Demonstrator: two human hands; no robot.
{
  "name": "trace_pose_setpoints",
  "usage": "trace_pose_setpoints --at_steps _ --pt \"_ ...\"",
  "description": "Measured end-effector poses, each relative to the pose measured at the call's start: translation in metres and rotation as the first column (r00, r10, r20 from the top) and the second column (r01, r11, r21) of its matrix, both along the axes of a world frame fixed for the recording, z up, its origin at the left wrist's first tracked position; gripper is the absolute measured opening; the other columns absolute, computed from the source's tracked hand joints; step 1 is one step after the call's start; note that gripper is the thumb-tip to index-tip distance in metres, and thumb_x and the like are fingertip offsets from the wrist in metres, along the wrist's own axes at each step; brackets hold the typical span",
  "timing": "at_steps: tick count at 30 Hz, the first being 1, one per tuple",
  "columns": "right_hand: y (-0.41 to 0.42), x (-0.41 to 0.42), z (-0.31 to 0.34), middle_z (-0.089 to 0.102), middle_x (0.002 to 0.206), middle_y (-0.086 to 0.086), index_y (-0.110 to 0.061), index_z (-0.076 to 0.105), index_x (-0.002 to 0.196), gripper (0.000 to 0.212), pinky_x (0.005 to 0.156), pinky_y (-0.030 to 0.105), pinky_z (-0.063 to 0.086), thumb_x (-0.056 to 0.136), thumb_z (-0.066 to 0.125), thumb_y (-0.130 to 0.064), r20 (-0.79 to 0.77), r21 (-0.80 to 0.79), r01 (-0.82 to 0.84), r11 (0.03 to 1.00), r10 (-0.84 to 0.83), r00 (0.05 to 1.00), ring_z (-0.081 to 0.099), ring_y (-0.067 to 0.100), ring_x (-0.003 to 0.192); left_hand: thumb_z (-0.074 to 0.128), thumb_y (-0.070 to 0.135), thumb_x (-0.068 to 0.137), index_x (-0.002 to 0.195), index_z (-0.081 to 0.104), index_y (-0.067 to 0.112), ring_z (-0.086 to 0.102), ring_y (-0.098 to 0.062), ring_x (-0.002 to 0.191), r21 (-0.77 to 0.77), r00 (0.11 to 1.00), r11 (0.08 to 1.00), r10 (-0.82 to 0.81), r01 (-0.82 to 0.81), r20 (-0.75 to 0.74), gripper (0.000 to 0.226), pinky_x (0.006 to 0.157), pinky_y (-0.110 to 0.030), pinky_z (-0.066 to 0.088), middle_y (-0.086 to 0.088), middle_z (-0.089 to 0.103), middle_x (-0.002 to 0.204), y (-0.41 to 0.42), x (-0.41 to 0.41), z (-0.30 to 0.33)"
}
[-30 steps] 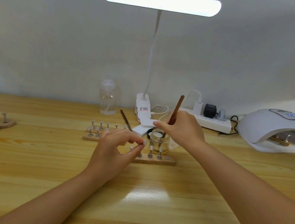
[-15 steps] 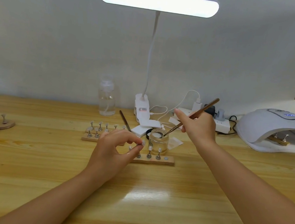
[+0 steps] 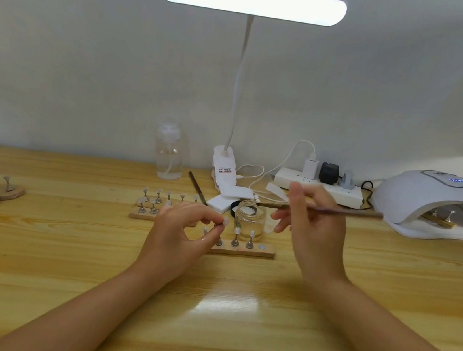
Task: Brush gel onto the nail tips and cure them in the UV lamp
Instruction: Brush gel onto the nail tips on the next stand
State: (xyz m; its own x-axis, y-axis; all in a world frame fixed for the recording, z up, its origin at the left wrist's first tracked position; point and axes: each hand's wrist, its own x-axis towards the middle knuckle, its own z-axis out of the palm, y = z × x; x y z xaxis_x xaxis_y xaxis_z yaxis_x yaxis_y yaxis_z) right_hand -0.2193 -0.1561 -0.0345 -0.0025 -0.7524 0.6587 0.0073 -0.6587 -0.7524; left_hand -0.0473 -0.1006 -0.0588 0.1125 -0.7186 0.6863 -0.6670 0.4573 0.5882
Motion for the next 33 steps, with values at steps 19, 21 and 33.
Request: trace_pose_setpoints --at_steps 19,21,33 --pt "0.02 0.01 -0.024 0.063 0.062 -0.011 -0.016 0.067 0.068 0.042 0.06 0.019 0.05 0.09 0.035 -0.034 -0.181 -0.206 -0.11 0.972 0.073 0.981 0.062 0.003 0.06 0.073 0.01 0.074 0.085 0.072 0.023 0.061 -0.01 0.088 0.023 1.0 1.0 0.016 -0.016 0.002 0.017 0.091 -0.058 0.039 0.018 0.064 0.084 -0.001 0.0 0.001" --pt "0.02 0.011 -0.023 0.065 0.067 -0.009 -0.014 0.068 0.074 0.042 0.065 0.02 0.051 0.09 0.036 -0.034 -0.211 -0.22 -0.085 0.972 0.038 0.977 0.064 0.002 0.065 0.073 0.01 0.074 0.084 0.072 0.023 0.062 -0.011 0.087 0.021 1.0 1.0 0.01 -0.01 0.003 0.017 0.09 -0.059 0.039 0.016 0.065 0.083 -0.001 0.0 0.001" --pt "0.022 0.01 -0.024 0.062 0.051 -0.012 -0.027 0.065 0.059 0.033 0.055 0.013 0.048 0.087 0.049 -0.032 -0.126 -0.088 -0.127 0.988 0.115 0.985 0.062 0.002 0.053 0.073 0.012 0.074 0.083 0.073 0.022 0.06 -0.01 0.085 0.022 1.0 1.0 0.009 -0.009 0.015 0.013 0.09 -0.058 0.039 0.014 0.065 0.08 -0.001 0.0 0.0"
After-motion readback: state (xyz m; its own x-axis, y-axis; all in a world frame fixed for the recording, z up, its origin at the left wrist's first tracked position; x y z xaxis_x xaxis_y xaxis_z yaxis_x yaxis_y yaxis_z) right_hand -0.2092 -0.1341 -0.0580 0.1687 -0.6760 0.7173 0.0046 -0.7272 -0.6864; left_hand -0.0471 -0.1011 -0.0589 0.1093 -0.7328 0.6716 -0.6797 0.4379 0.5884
